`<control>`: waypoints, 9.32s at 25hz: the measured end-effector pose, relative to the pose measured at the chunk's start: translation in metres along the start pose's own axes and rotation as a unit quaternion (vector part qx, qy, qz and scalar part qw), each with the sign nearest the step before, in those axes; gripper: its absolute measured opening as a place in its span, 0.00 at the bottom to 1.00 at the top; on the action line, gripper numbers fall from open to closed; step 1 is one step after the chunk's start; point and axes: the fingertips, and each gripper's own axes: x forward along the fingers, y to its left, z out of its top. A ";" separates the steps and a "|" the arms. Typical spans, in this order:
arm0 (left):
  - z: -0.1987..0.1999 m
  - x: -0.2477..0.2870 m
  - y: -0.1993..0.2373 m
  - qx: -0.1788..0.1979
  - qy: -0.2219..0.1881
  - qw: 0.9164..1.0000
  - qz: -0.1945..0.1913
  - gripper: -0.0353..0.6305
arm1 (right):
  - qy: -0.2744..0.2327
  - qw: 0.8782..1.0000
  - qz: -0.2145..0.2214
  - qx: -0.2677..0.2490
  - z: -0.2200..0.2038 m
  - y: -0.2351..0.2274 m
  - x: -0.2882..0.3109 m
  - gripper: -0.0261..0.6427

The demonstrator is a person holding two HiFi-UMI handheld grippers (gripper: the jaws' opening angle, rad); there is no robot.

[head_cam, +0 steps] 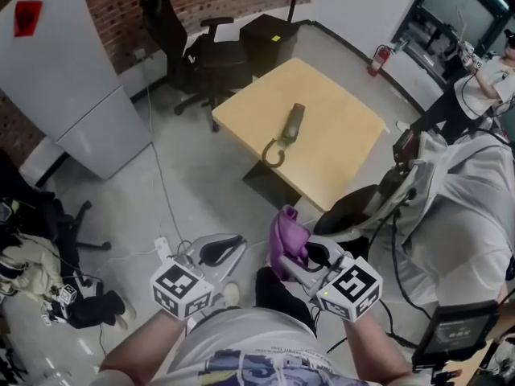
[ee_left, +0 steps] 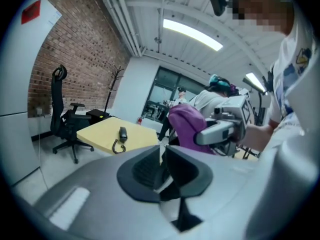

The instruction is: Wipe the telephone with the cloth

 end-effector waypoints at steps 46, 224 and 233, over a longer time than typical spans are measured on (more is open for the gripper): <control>-0.024 0.418 0.261 0.040 0.201 0.973 0.107 0.46 | 0.012 0.961 -0.244 0.129 -0.018 -0.221 -0.016 0.22; 0.139 0.231 0.100 -0.409 -0.109 0.878 -0.226 0.43 | -0.038 0.999 -0.032 -0.016 0.010 -0.210 0.038 0.21; 0.145 0.231 0.086 -0.424 -0.111 0.862 -0.256 0.43 | -0.036 0.997 -0.068 -0.008 0.029 -0.253 0.032 0.21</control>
